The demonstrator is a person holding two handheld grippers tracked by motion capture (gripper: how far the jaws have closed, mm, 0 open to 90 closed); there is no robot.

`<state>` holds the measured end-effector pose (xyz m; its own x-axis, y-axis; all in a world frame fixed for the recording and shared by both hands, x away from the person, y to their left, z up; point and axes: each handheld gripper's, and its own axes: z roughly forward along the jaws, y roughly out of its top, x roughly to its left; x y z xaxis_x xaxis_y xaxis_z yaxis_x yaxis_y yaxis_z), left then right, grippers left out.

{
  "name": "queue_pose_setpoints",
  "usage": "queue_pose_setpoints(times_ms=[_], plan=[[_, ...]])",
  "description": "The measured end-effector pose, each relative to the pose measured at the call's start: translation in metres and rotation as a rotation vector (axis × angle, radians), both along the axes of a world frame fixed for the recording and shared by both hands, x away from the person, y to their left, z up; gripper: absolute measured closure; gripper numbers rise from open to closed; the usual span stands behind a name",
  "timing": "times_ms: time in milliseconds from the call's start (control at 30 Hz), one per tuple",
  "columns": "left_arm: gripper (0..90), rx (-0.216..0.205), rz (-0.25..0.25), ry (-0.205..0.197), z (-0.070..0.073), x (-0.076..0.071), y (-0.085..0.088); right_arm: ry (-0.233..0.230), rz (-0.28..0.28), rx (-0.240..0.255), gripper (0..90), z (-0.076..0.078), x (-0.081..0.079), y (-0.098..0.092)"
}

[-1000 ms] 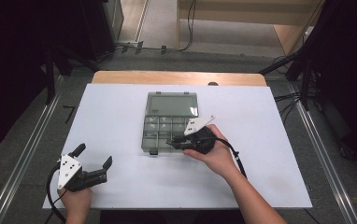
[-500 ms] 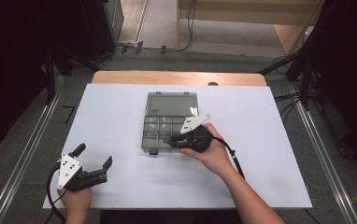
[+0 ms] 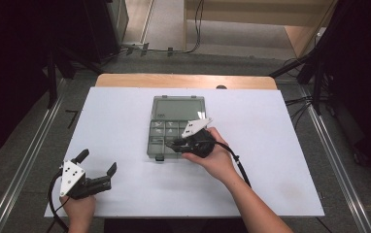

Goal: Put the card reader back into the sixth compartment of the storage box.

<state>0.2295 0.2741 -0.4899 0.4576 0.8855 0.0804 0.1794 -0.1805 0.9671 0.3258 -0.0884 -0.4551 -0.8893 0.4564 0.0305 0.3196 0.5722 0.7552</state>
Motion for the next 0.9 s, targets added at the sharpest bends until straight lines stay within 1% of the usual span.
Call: queue_pose_setpoints(times_ms=[67, 100, 167, 200, 233, 267, 300, 367, 433, 467, 500, 533, 567, 600, 667, 700, 733, 800, 867, 900], plan=[[0.0, -0.001, 0.001, 0.000, 0.000, 0.000, 0.000, 0.001, -0.004, 0.000, 71.1, 0.000, 0.001, 0.002], [0.0, 0.000, 0.000, 0.000, 0.000, 0.000, 0.000, -0.007, -0.024, -0.012, 70.6, -0.001, 0.002, 0.004], [0.0, 0.001, -0.001, 0.000, 0.000, 0.000, 0.000, -0.012, -0.027, -0.012, 69.3, -0.001, 0.002, 0.005], [0.0, 0.002, -0.001, 0.000, 0.000, 0.000, 0.000, -0.009, -0.032, 0.006, 59.6, -0.002, 0.002, 0.006], [0.0, 0.001, 0.000, 0.000, 0.000, 0.000, 0.000, -0.009, -0.032, 0.006, 59.6, -0.002, 0.002, 0.006], [0.0, 0.000, 0.000, 0.000, 0.000, 0.000, 0.000, -0.002, -0.046, 0.023, 51.5, -0.001, 0.003, 0.005], [0.0, 0.001, 0.000, 0.000, 0.000, 0.000, 0.000, -0.002, -0.046, 0.023, 51.5, -0.001, 0.003, 0.005], [0.0, 0.001, 0.000, 0.000, 0.000, 0.000, 0.000, 0.008, -0.054, 0.037, 41.1, -0.001, 0.004, 0.003], [0.0, 0.000, 0.000, 0.000, 0.000, 0.000, 0.000, 0.010, -0.076, 0.039, 30.8, -0.001, 0.004, 0.000], [0.0, 0.001, 0.000, 0.000, 0.000, 0.000, 0.000, 0.009, -0.080, 0.044, 27.8, -0.001, 0.004, -0.001], [0.0, 0.001, 0.000, 0.000, 0.000, 0.000, 0.000, 0.015, -0.079, 0.062, 21.0, 0.000, 0.004, -0.003], [0.0, 0.001, 0.000, 0.000, 0.000, 0.000, 0.000, 0.019, -0.081, 0.095, 12.0, 0.001, 0.003, -0.007], [0.0, 0.001, 0.000, 0.000, 0.000, 0.000, 0.000, 0.019, -0.081, 0.095, 12.0, 0.001, 0.003, -0.007], [0.0, 0.002, 0.000, 0.000, 0.000, 0.000, 0.000, 0.021, -0.079, 0.104, 9.2, 0.001, 0.003, -0.009], [0.0, 0.002, 0.000, 0.000, 0.000, 0.000, 0.000, 0.000, -0.088, 0.118, 7.9, 0.002, 0.000, -0.013], [0.0, 0.003, 0.000, 0.000, 0.000, 0.000, 0.000, -0.007, -0.091, 0.121, 5.2, 0.002, -0.001, -0.014], [0.0, 0.003, 0.000, 0.000, 0.000, 0.000, 0.000, -0.006, -0.096, 0.123, 0.0, 0.001, -0.002, -0.016], [0.0, 0.004, 0.000, 0.000, 0.000, 0.000, 0.000, 0.000, -0.094, 0.141, 0.0, 0.000, -0.004, -0.020], [0.0, 0.004, 0.001, 0.000, 0.000, 0.000, 0.000, -0.012, -0.107, 0.151, 0.0, -0.001, -0.006, -0.025], [0.0, 0.005, 0.000, 0.000, 0.000, 0.000, 0.000, -0.009, -0.107, 0.155, 0.0, -0.002, -0.006, -0.027]])
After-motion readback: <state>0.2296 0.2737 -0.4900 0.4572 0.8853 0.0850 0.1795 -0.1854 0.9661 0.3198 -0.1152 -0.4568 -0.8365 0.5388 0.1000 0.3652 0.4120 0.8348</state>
